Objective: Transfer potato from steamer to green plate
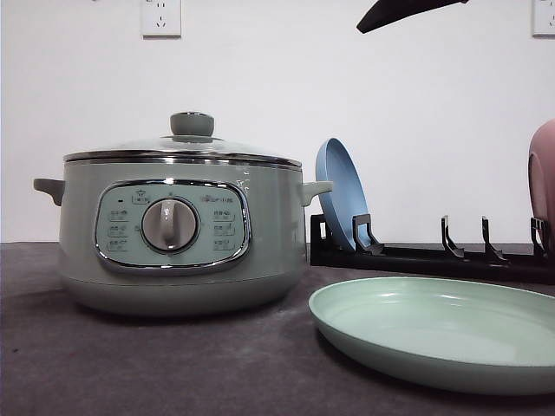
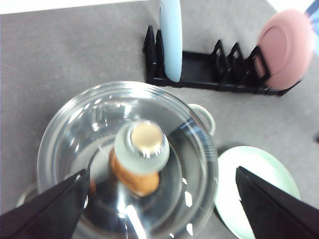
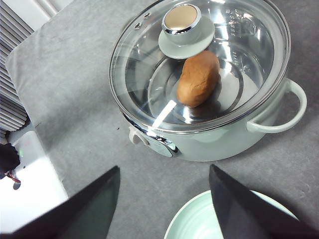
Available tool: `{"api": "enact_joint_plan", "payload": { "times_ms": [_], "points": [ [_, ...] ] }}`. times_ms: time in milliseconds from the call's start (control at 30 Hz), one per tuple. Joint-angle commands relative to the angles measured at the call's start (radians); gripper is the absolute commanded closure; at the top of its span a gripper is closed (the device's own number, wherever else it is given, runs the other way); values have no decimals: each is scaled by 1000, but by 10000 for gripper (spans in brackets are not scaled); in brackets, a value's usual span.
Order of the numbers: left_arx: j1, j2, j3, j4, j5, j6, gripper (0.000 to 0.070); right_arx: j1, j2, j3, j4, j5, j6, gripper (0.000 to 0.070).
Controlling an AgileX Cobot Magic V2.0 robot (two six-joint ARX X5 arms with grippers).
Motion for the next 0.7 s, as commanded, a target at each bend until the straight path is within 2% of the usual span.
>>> {"api": "enact_joint_plan", "payload": {
  "times_ms": [0, 367, 667],
  "points": [
    [-21, 64, 50, -2, -25, 26, 110, 4, 11, 15, 3, -1, -12, 347],
    [-92, 283, 126, 3, -137, 57, 112, 4, 11, 15, 3, -1, -12, 347],
    [-118, 359, 126, 5, -166, 73, 117, 4, 11, 15, 3, -1, -12, 347]
  ]
}}
